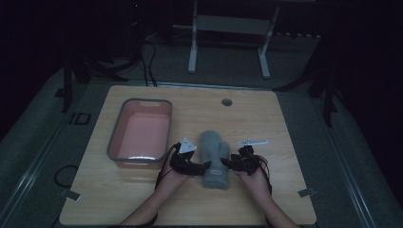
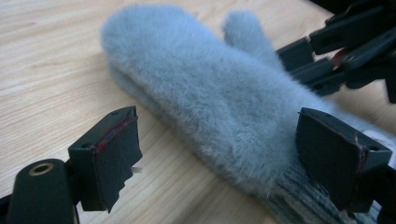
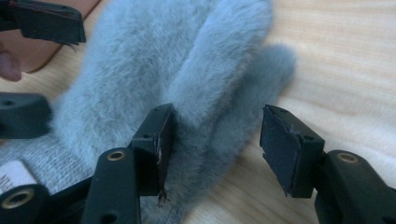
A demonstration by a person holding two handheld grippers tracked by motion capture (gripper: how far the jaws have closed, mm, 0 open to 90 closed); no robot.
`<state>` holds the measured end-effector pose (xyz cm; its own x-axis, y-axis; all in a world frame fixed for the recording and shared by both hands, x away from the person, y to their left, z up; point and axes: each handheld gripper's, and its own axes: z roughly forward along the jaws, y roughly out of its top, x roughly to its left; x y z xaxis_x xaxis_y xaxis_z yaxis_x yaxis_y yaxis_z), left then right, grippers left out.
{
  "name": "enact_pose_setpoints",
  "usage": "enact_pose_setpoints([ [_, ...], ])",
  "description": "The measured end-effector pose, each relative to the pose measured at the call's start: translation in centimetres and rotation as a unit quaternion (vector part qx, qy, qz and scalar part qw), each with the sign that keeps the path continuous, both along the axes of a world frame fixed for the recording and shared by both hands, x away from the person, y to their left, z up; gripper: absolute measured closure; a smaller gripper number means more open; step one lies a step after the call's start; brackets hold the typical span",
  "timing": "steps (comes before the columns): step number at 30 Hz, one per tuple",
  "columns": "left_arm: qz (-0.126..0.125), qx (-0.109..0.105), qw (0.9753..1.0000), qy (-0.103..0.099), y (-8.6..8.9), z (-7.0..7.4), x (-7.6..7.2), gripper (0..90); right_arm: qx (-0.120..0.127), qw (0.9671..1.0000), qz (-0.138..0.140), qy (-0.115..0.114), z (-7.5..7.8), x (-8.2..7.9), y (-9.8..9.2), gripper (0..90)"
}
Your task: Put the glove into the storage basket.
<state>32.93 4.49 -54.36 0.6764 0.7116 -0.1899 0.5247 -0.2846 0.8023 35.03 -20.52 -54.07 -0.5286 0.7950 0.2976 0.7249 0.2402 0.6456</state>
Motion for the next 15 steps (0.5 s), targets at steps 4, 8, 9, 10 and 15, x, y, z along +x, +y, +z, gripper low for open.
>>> enact_pose_setpoints([
  [4, 0.000, -0.002, 0.9997, 0.023, -0.2, -0.4, 0.5, 16.0, 0.004, 0.9999, 0.008, 0.007, -0.4, 0.2, 0.0, 47.3],
  [8, 0.004, -0.002, 0.9988, 0.049, -0.6, -1.1, 1.1, 18.7, 0.010, 0.9998, 0.015, 0.012, -1.0, 0.3, 0.2, 49.2],
  [9, 0.002, -0.004, 0.9984, 0.056, -0.7, -1.2, 1.3, 19.0, 0.014, 0.9996, 0.017, 0.016, -1.0, 0.4, 0.1, 51.5],
  [10, -0.004, -0.007, 0.9979, 0.064, -0.7, -1.3, 1.5, 20.7, 0.020, 0.9994, 0.018, 0.020, -1.1, 0.4, 0.0, 52.7],
  [15, -0.029, -0.016, 0.9954, 0.090, -1.2, -1.7, 2.3, 30.7, 0.011, 0.9993, 0.033, 0.012, -1.0, 0.3, 0.3, 63.5],
])
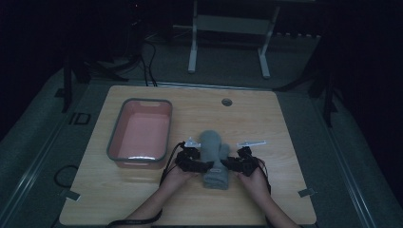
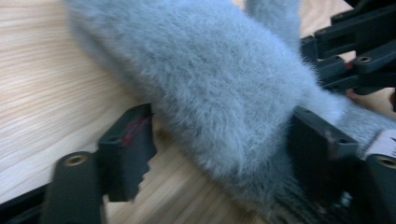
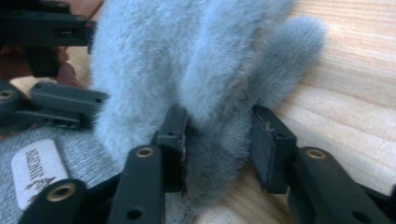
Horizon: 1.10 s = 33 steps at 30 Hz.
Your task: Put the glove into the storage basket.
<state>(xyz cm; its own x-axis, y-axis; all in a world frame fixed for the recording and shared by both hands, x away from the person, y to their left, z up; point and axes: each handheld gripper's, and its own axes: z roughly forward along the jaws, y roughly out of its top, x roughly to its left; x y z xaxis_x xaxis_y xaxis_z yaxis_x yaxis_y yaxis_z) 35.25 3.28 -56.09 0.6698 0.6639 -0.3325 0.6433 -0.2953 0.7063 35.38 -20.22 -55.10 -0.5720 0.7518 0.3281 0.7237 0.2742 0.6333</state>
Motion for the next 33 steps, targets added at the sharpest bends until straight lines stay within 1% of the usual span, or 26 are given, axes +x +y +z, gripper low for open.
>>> enact_pose_setpoints([
  [1, -0.004, -0.002, 1.0000, 0.005, -0.1, -0.1, 0.2, 30.7, -0.002, 1.0000, 0.003, -0.002, 0.0, 0.0, 0.0, 64.5],
  [2, -0.008, -0.008, 0.9999, 0.008, -0.2, -0.2, 0.3, 30.9, -0.003, 1.0000, 0.007, -0.004, 0.0, 0.1, 0.0, 66.0],
  [4, -0.018, -0.009, 0.9997, 0.011, -0.4, -0.2, 0.5, 34.9, -0.002, 1.0000, 0.008, -0.001, 0.0, 0.2, 0.0, 68.3],
  [6, -0.027, -0.021, 0.9992, 0.021, -0.6, -0.3, 0.7, 43.3, -0.001, 1.0000, 0.009, 0.001, 0.0, 0.2, 0.0, 71.5],
  [8, -0.038, -0.028, 0.9984, 0.030, -0.6, -0.3, 0.9, 51.4, -0.002, 0.9999, 0.010, 0.002, 0.1, 0.2, 0.0, 73.6],
  [10, -0.043, -0.029, 0.9983, 0.029, -0.7, -0.1, 0.9, 59.7, 0.005, 0.9999, 0.010, 0.004, 0.0, 0.3, -0.1, 75.3],
  [12, -0.049, -0.027, 0.9982, 0.022, -0.7, 0.1, 0.8, 67.2, 0.008, 0.9999, 0.014, 0.003, 0.0, 0.3, -0.2, 76.7],
  [13, -0.051, -0.026, 0.9982, 0.020, -0.8, 0.1, 0.8, 70.0, 0.008, 0.9999, 0.015, 0.000, 0.0, 0.2, -0.2, 77.2],
  [14, -0.052, -0.028, 0.9980, 0.022, -0.7, 0.2, 0.8, 72.1, 0.007, 0.9998, 0.017, -0.005, 0.0, 0.1, -0.2, 77.4],
  [15, -0.052, -0.031, 0.9979, 0.023, -0.7, 0.2, 0.8, 73.6, 0.007, 0.9998, 0.016, -0.005, 0.0, 0.1, -0.2, 77.7],
  [17, -0.050, -0.036, 0.9979, 0.021, -0.6, 0.4, 0.7, 75.8, 0.012, 0.9998, 0.017, -0.004, 0.1, 0.1, -0.3, 78.7],
  [18, -0.051, -0.040, 0.9976, 0.023, -0.6, 0.6, 0.7, 76.3, 0.014, 0.9998, 0.015, -0.004, 0.2, 0.0, -0.3, 79.2],
  [20, -0.054, -0.047, 0.9972, 0.023, -0.5, 1.1, 0.7, 77.0, 0.016, 0.9997, 0.017, -0.003, 0.7, -0.1, -0.3, 79.9],
  [22, -0.058, -0.043, 0.9973, 0.016, -0.4, 1.9, 0.6, 77.1, 0.019, 0.9996, 0.019, -0.007, 1.3, -0.2, -0.4, 80.4],
  [23, -0.060, -0.041, 0.9973, 0.011, -0.4, 2.3, 0.5, 77.2, 0.023, 0.9995, 0.018, -0.006, 1.6, -0.3, -0.4, 80.5],
  [26, -0.065, -0.042, 0.9970, 0.002, 0.0, 3.7, 0.2, 77.2, 0.036, 0.9990, 0.020, -0.013, 2.6, -0.6, -0.4, 80.8],
  [31, -0.069, -0.052, 0.9961, -0.012, 0.8, 5.9, -0.1, 77.1, 0.061, 0.9974, 0.022, -0.030, 4.6, -1.0, -0.2, 81.0],
  [33, -0.072, -0.054, 0.9958, -0.015, 1.1, 6.8, 0.0, 77.2, 0.066, 0.9969, 0.023, -0.037, 5.5, -1.1, -0.1, 81.1],
])
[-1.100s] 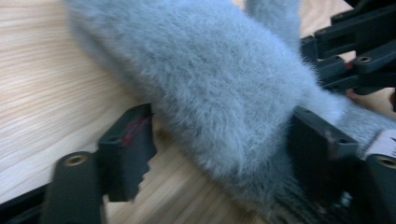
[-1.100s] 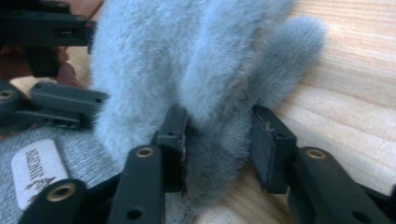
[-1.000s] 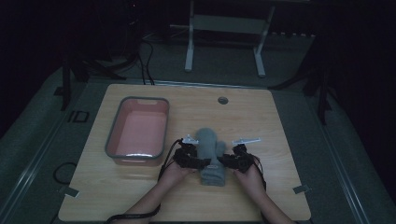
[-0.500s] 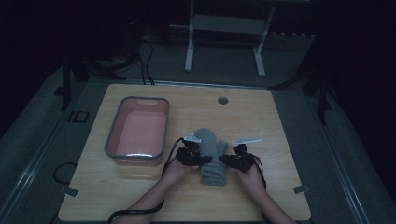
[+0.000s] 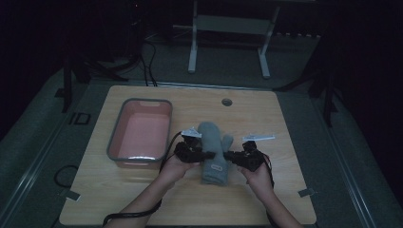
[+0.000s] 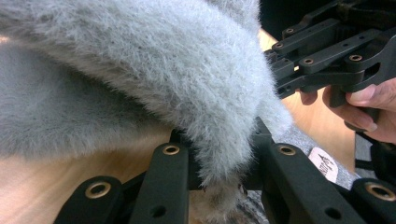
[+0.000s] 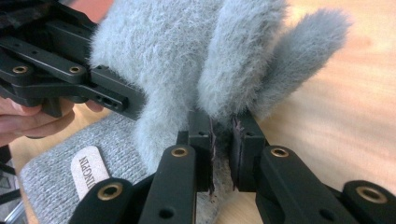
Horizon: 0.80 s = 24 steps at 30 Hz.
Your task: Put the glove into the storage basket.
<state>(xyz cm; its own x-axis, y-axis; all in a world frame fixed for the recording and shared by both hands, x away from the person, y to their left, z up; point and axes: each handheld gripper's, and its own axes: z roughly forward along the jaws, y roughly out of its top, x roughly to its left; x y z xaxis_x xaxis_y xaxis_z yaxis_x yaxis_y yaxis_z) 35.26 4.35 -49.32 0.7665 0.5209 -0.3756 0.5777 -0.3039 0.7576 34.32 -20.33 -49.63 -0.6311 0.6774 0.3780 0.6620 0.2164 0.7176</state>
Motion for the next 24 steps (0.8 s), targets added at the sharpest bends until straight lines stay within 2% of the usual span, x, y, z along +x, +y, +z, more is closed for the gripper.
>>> enact_pose_setpoints([
  [7, -0.003, 0.003, 0.9998, -0.017, 1.3, 2.7, 0.3, 77.1, 0.014, 0.9998, 0.003, -0.014, 2.6, 0.2, 0.9, 81.1],
  [12, 0.000, -0.010, 0.9999, -0.013, 2.7, 3.8, 0.9, 77.0, 0.019, 0.9996, 0.006, -0.018, 4.0, 0.7, 2.0, 81.1],
  [19, 0.003, -0.004, 0.9997, -0.025, 4.9, 5.6, 1.3, 77.0, 0.033, 0.9992, 0.015, -0.019, 5.6, 1.7, 3.9, 81.2],
  [24, 0.005, 0.000, 0.9990, -0.044, 7.0, 6.9, 1.5, 76.9, 0.034, 0.9987, 0.025, -0.029, 7.0, 2.2, 5.7, 81.2],
])
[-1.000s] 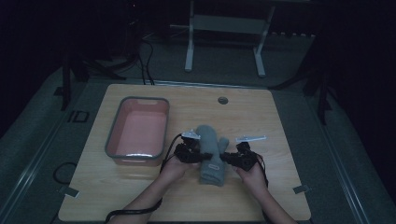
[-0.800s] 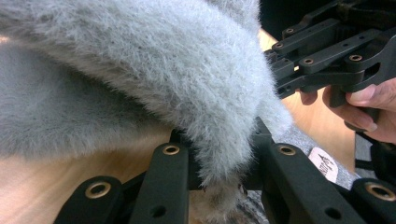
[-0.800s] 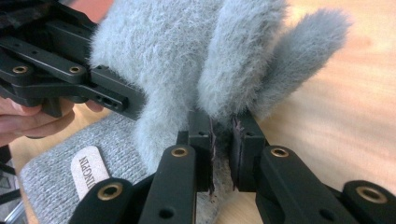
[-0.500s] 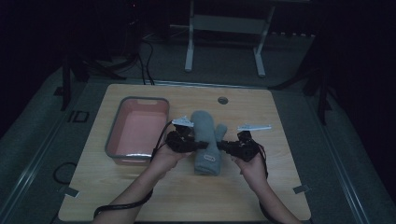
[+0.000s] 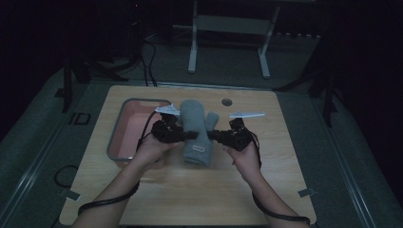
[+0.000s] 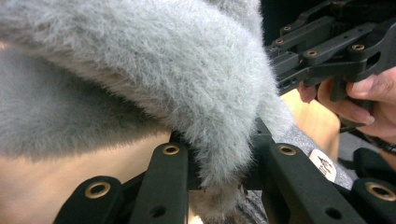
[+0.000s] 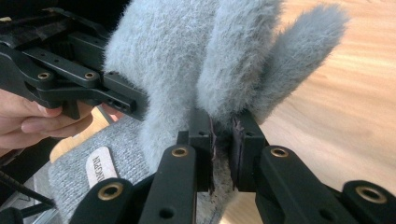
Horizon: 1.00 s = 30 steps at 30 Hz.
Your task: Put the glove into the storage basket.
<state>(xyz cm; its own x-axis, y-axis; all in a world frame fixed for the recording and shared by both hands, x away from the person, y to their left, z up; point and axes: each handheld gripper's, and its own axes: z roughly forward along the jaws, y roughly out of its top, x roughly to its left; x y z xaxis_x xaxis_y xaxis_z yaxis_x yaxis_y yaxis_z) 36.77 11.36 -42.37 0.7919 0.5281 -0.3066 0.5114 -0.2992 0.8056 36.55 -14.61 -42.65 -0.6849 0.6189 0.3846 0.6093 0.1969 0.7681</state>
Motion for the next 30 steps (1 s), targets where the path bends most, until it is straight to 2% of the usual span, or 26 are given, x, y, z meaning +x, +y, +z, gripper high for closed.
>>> enact_pose_setpoints([
  [4, 0.010, 0.004, 0.9999, -0.014, 2.0, 0.9, -0.1, 76.9, 0.003, 0.9999, 0.009, -0.007, 1.0, 0.4, 1.9, 81.2],
  [10, 0.035, 0.011, 0.9991, -0.019, 5.9, 1.6, -0.2, 76.8, 0.012, 0.9995, 0.030, -0.005, 1.5, 1.5, 5.7, 81.2],
  [15, 0.057, 0.005, 0.9983, -0.008, 9.7, 1.4, -0.2, 76.7, 0.015, 0.9989, 0.044, -0.001, 1.5, 2.3, 9.5, 81.2],
  [21, 0.091, 0.023, 0.9955, -0.004, 13.4, 1.7, -0.6, 76.7, 0.011, 0.9981, 0.060, 0.001, 1.5, 3.1, 14.1, 81.2],
  [25, 0.103, 0.030, 0.9942, 0.005, 14.9, 0.9, -0.2, 76.7, 0.000, 0.9978, 0.066, 0.000, 0.9, 3.7, 16.2, 81.2],
  [30, 0.115, 0.036, 0.9922, 0.030, 15.1, -1.7, 0.8, 76.6, -0.019, 0.9980, 0.057, 0.019, -1.3, 4.7, 17.4, 81.2],
])
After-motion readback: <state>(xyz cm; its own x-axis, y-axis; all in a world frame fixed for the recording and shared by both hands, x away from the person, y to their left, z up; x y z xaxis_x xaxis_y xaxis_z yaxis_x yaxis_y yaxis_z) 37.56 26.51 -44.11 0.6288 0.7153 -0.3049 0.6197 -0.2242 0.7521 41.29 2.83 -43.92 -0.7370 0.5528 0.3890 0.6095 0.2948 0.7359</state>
